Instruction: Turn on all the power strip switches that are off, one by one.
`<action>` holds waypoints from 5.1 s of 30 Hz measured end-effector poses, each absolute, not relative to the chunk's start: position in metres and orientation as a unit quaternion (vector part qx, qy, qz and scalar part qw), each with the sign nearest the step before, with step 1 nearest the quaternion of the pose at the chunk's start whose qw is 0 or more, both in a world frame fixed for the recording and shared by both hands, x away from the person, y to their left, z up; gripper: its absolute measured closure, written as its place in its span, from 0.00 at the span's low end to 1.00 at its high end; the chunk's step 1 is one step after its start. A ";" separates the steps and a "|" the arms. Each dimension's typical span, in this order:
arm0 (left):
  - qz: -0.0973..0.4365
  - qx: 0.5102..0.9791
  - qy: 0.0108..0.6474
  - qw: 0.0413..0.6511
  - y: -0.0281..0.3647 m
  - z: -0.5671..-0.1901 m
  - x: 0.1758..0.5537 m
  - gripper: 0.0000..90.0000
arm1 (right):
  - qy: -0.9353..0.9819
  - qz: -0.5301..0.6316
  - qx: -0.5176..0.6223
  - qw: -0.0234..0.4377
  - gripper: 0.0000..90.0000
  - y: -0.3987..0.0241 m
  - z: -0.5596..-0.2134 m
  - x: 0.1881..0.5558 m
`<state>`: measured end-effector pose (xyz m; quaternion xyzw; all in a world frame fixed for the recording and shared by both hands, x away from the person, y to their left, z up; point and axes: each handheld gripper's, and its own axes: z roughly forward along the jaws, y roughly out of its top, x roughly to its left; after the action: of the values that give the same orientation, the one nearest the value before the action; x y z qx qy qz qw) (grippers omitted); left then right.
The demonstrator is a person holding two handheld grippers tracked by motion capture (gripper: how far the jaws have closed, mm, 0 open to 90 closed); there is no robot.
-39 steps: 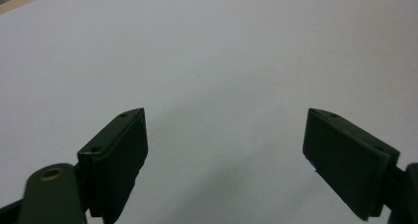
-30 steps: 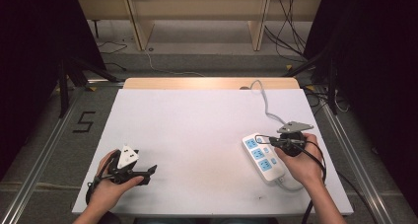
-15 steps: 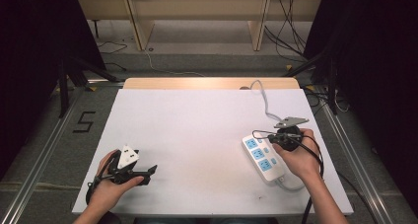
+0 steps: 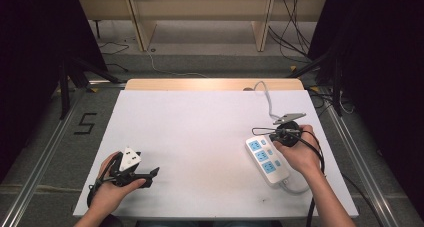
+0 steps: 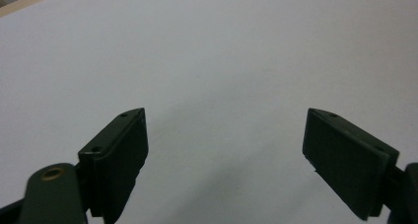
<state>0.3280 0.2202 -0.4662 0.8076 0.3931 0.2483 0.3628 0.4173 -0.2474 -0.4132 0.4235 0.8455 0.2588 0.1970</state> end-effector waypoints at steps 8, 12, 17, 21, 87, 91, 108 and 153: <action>0.248 0.808 0.393 0.363 0.221 -0.466 0.328 0.19 | 0.853 0.244 0.421 0.187 1.00 -0.241 -0.416 0.427; 0.248 0.808 0.393 0.363 0.220 -0.466 0.328 0.19 | 0.856 0.237 0.423 0.180 1.00 -0.239 -0.417 0.431; 0.249 0.807 0.394 0.363 0.220 -0.466 0.328 0.19 | 0.859 0.229 0.423 0.175 1.00 -0.236 -0.418 0.434; 0.249 0.807 0.393 0.363 0.221 -0.466 0.328 0.19 | 0.860 0.225 0.425 0.168 1.00 -0.236 -0.417 0.433; 0.249 0.804 0.397 0.366 0.220 -0.466 0.328 0.20 | 0.879 0.127 0.455 0.069 1.00 -0.249 -0.423 0.402; 0.249 0.804 0.397 0.366 0.220 -0.466 0.328 0.20 | 0.881 0.121 0.451 0.073 1.00 -0.247 -0.423 0.402; 0.249 0.804 0.397 0.365 0.220 -0.466 0.328 0.20 | 0.882 0.110 0.451 0.077 1.00 -0.244 -0.425 0.401; 0.248 0.805 0.397 0.366 0.220 -0.467 0.329 0.20 | 0.874 0.142 0.458 0.082 1.00 -0.245 -0.413 0.411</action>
<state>0.3286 0.2203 -0.4668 0.8048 0.3965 0.2479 0.3656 0.4110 -0.2449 -0.4135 0.4578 0.8738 0.1420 0.0824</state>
